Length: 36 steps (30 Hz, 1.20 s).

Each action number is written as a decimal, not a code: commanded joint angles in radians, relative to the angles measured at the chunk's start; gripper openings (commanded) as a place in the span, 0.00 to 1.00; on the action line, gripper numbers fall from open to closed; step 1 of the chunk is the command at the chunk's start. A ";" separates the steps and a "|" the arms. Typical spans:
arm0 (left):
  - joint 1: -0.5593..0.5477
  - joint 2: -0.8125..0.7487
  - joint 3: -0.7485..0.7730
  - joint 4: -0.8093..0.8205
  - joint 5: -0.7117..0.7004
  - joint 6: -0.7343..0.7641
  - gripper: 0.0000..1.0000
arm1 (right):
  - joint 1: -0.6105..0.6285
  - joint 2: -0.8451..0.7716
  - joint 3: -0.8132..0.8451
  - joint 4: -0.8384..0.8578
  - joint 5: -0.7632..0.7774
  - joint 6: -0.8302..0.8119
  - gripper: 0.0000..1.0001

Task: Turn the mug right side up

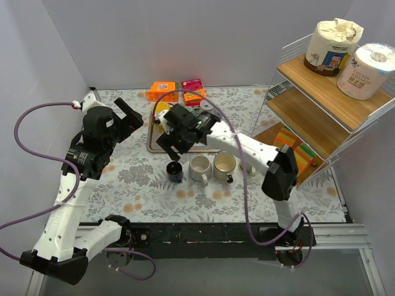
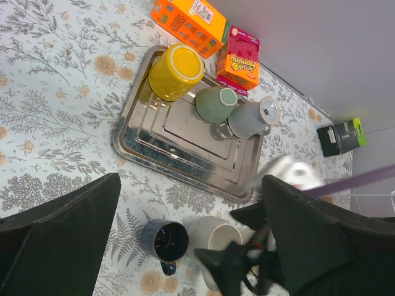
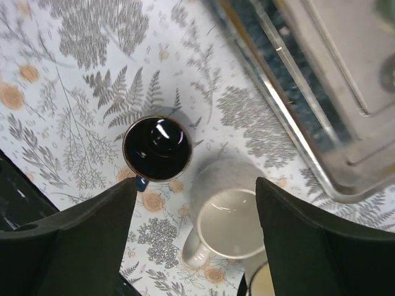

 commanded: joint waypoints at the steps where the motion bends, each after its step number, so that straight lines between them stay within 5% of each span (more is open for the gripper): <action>1: 0.003 0.001 0.012 0.026 0.038 0.031 0.98 | -0.095 -0.198 -0.072 0.162 -0.050 0.026 0.85; 6: 0.003 0.013 -0.009 0.055 0.091 0.029 0.98 | -0.294 -0.297 -0.201 0.303 -0.188 -0.020 0.86; 9: 0.003 0.034 -0.020 0.063 0.133 0.023 0.98 | -0.368 -0.275 -0.253 0.340 -0.229 -0.193 0.85; 21: 0.003 0.122 -0.024 0.069 0.226 0.003 0.98 | -0.440 0.012 -0.212 0.475 0.111 -0.555 0.80; 26: 0.003 0.133 -0.037 0.059 0.239 -0.001 0.98 | -0.478 0.093 -0.196 0.535 0.128 -0.675 0.80; 36: 0.003 0.194 0.011 -0.006 0.240 0.006 0.98 | -0.549 0.145 -0.203 0.728 -0.115 -0.850 0.81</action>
